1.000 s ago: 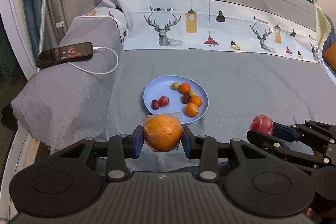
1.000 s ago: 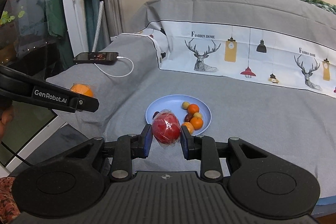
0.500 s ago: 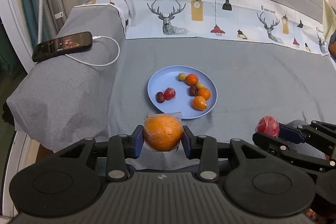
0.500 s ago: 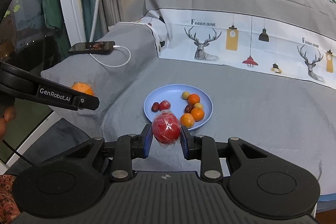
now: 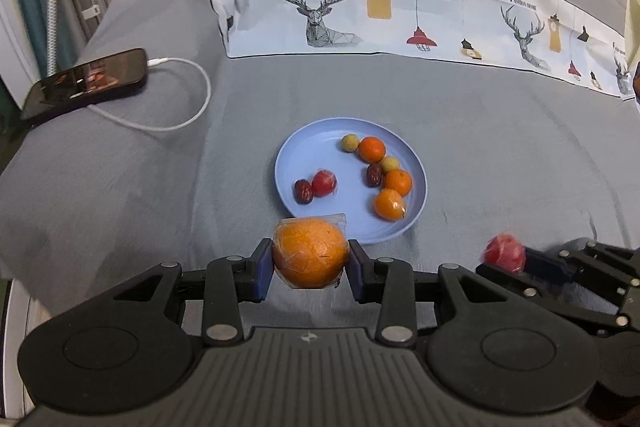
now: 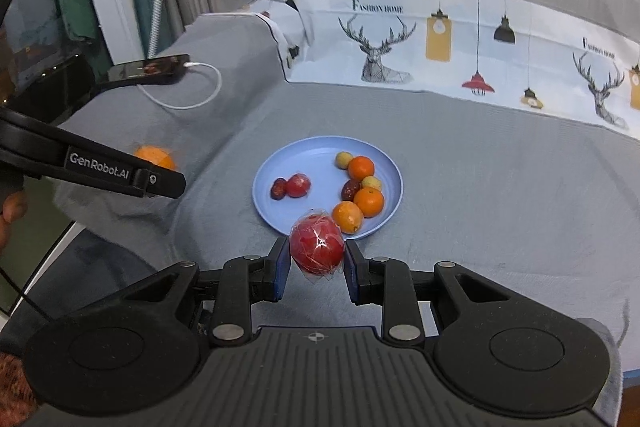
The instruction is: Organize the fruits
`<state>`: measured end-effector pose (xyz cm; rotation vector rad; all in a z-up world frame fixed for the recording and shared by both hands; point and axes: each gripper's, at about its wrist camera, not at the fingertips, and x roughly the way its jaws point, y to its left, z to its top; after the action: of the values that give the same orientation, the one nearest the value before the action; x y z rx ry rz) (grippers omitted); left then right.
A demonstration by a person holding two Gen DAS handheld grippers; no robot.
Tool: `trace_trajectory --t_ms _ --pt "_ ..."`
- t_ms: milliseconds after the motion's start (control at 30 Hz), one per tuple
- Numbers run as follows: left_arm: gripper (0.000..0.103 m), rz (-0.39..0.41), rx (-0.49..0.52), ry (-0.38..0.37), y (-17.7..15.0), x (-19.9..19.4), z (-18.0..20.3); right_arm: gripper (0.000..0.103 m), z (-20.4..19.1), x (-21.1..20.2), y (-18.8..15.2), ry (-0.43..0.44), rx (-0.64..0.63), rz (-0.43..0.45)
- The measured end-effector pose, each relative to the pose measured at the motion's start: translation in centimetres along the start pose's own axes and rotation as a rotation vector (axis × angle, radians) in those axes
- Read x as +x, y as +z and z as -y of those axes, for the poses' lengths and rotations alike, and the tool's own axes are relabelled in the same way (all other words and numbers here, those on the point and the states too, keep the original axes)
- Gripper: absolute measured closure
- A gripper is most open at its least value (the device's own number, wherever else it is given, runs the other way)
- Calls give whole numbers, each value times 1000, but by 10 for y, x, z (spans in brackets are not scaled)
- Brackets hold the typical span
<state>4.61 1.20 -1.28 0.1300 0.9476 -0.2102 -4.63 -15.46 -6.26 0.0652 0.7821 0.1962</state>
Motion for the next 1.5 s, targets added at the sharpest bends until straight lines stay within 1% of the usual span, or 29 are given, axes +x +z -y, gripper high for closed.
trace_trajectory --t_ms 167,400,567,733,767,800,833,867,900,933,967,1033,1133,1200,1333,1400,1500 --pt "61 -28 16 -18 27 32 4 73 9 35 14 0 24 -35" --pt "61 -85 77 -23 60 94 17 73 24 85 33 -20 35 -69" --pt "61 -126 94 -20 78 136 20 73 25 122 42 -33 1 -83" --pt "60 -129 123 -8 89 167 24 73 29 156 46 -56 -5 -103" --pt "50 -121 139 -7 91 171 24 73 31 161 47 -57 -2 -106" --pt "26 -112 153 -6 93 173 25 73 32 166 48 -57 1 -109" --pt "13 -96 155 3 94 173 26 71 33 171 49 -52 5 -111" --pt "0 -64 143 22 95 170 25 68 34 174 50 -45 12 -109" --pt "0 -25 126 37 95 165 23 51 35 176 52 -47 17 -106" --pt "0 -9 122 36 95 160 22 37 35 175 52 -56 20 -102" --pt "0 -16 127 29 95 156 22 32 35 172 52 -64 21 -92" --pt "0 -32 114 34 93 146 20 14 34 162 51 -80 20 -81" --pt "0 -17 92 44 77 120 15 4 30 136 43 -94 6 -84" --pt "0 -21 80 66 62 100 12 1 26 115 35 -95 -1 -85" --pt "0 -21 63 99 33 64 6 1 18 74 18 -108 20 -65" --pt "0 -1 44 112 19 46 4 1 13 57 13 -125 17 -43" --pt "0 18 33 109 3 28 5 1 4 33 11 -153 -5 10"
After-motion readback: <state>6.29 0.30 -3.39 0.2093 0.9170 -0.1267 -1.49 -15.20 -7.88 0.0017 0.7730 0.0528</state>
